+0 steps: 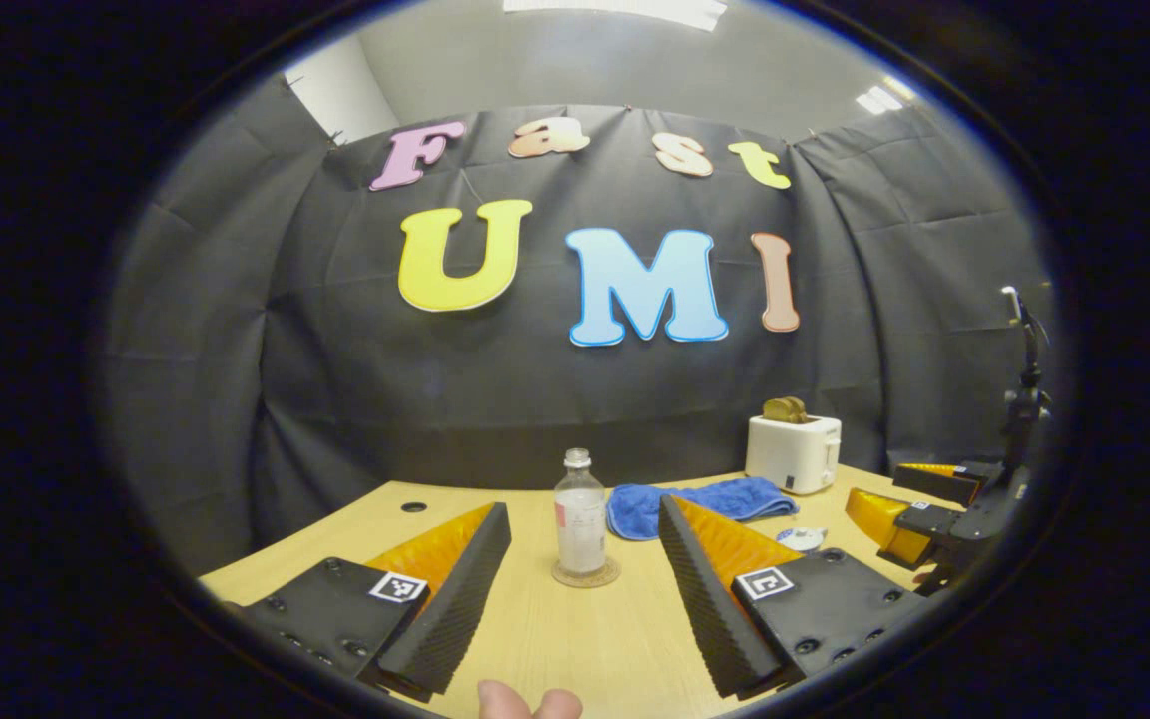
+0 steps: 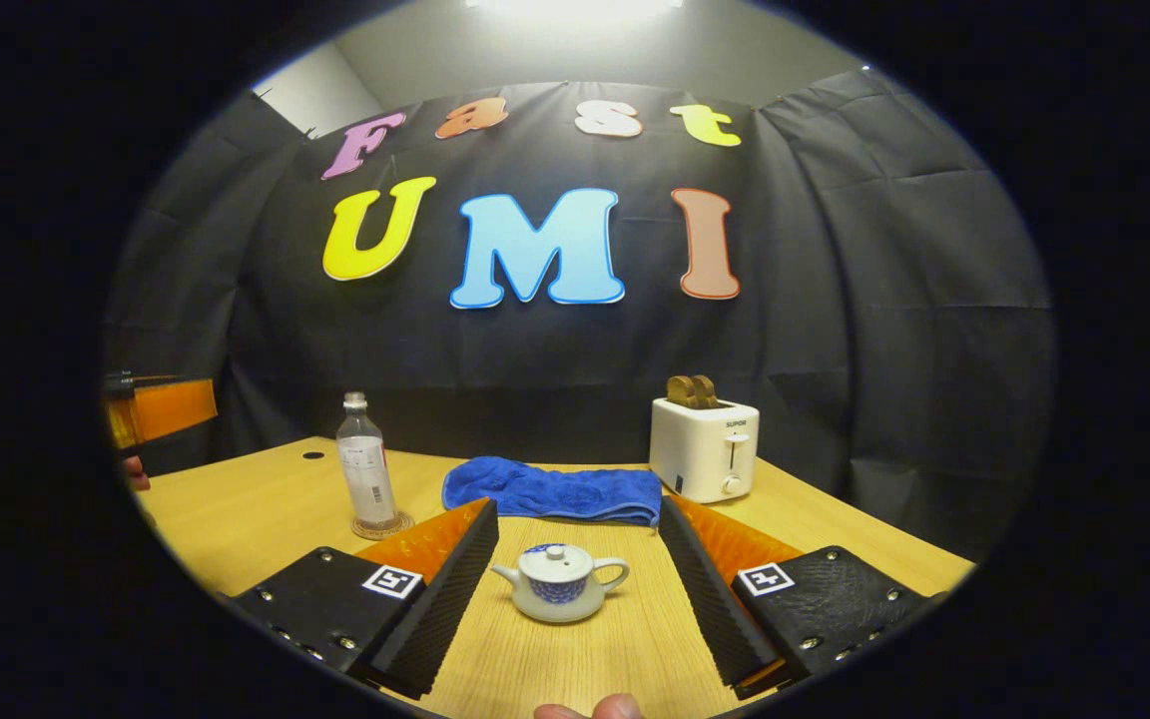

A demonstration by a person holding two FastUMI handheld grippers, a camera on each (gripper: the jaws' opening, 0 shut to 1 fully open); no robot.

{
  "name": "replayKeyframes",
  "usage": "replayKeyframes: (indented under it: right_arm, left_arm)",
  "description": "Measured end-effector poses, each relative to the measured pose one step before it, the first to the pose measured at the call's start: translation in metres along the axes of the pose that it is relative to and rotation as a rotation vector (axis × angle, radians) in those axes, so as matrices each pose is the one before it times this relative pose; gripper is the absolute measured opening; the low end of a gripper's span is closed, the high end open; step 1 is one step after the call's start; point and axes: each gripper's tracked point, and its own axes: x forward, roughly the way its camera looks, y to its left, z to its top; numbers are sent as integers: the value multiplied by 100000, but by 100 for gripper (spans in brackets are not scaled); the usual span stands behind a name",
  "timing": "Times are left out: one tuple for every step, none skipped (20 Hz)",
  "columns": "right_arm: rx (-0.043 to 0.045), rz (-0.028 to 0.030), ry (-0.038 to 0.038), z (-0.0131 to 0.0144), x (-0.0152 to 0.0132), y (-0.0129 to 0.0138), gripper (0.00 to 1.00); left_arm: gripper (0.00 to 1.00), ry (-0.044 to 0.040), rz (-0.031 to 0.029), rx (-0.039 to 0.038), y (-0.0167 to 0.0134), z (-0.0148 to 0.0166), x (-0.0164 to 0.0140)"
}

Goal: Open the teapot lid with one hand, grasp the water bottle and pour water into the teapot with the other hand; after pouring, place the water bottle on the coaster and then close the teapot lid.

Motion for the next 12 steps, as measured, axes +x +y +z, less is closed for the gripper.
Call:
replayKeyframes:
  right_arm:
    - [-159, -1148, -3288, 1447, -939, 129, 99]
    - [-583, -1040, -3840, 1459, -1022, 65, 99]
    - [-382, -1468, -3249, 1185, -990, 52, 99]
    - [867, -427, -2804, 691, -962, 256, 99]
    - [1332, -707, -2318, 587, -772, 365, 99]
    - [116, 132, -1113, 8, -834, 449, 99]
    - [-1057, 640, -160, -166, -610, 671, 99]
    - [-1635, 2087, 974, -474, -563, 881, 99]
    - [-1454, 1617, 832, -345, -506, 711, 99]
    - [-654, -68, 169, -58, -425, 116, 99]
    - [1280, -93, -92, 55, -412, 203, 99]
    - [1852, 239, -100, -54, -253, 402, 99]
  left_arm:
    - [100, 23, -31, -1249, -372, -297, -772]
    - [100, 488, 443, -1295, -217, -534, -683]
    - [100, 905, 77, -1133, -275, -374, -569]
    - [100, 957, -80, -880, -400, -484, -368]
    - [100, -701, -530, -755, -453, -122, -618]
    - [100, -1913, -691, -683, -292, 420, -501]
    - [100, -1727, -271, 248, -147, 420, -432]
    - [100, -733, 296, 1785, 121, 29, -308]
    - [100, -982, 1388, 2589, 416, 194, -368]
    - [100, -860, 1587, 1829, 566, 135, -369]
    - [100, -801, 1168, 613, 365, 78, -347]
    - [100, -90, 52, -131, -44, -223, -428]
